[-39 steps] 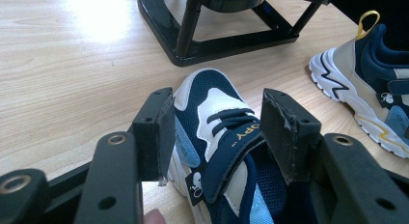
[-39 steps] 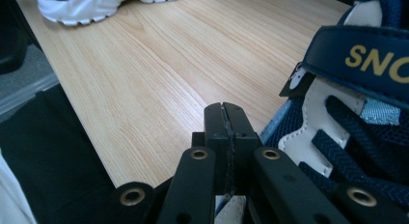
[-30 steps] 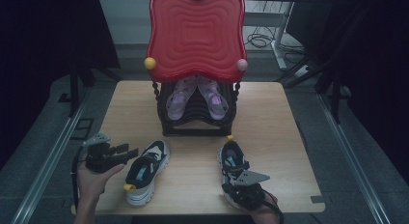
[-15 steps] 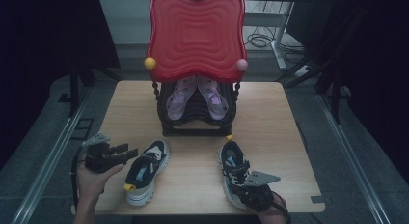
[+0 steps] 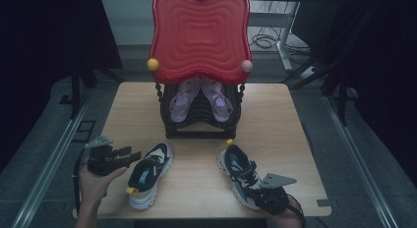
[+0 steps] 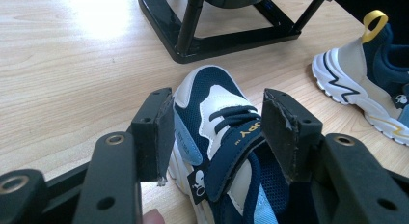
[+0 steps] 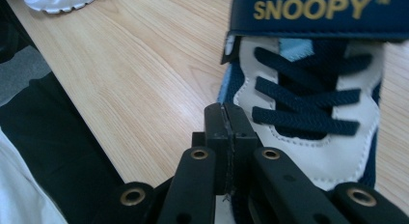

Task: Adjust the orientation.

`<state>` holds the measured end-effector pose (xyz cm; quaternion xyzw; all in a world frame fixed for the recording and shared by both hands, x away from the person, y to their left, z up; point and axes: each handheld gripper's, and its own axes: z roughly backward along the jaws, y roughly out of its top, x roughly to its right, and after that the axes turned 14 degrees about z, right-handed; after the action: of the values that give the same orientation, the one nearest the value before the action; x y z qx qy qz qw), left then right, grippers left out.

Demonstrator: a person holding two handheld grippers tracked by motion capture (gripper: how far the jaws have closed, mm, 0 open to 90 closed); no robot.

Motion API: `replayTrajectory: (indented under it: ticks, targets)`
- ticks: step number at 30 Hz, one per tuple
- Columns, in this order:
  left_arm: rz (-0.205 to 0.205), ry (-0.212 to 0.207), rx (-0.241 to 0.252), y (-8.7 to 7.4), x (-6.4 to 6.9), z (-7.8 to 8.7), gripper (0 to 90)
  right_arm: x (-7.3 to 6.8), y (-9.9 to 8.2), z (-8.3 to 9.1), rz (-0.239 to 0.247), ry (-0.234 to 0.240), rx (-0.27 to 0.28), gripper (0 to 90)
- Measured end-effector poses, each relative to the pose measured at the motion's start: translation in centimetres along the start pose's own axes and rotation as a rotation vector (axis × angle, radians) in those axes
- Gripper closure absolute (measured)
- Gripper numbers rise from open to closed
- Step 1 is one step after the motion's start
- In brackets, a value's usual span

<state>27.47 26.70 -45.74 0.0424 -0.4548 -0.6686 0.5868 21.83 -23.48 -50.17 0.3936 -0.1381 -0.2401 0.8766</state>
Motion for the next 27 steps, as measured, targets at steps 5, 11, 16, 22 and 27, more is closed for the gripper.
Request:
replayTrajectory:
  ticks: [5,11,16,22,27]
  targets:
    - [-0.002,0.000,-0.001,0.0,0.0,0.1,46.3,1.0,-0.6,0.7,-0.025,-0.022,-0.004,89.5]
    - [0.000,0.001,0.000,0.0,0.0,0.1,46.3,2.2,-1.3,1.6,-0.052,-0.064,-0.013,89.5]
    - [-0.004,0.003,-0.002,0.0,0.1,0.0,45.8,3.1,-2.0,2.0,-0.089,-0.073,-0.002,89.5]
    - [-0.004,0.003,0.001,0.0,0.0,0.0,45.8,4.1,-2.6,2.5,-0.117,-0.104,0.003,89.5]
    - [-0.005,0.003,-0.004,0.0,0.1,-0.1,45.8,4.9,-3.0,2.8,-0.150,-0.121,0.015,89.6]
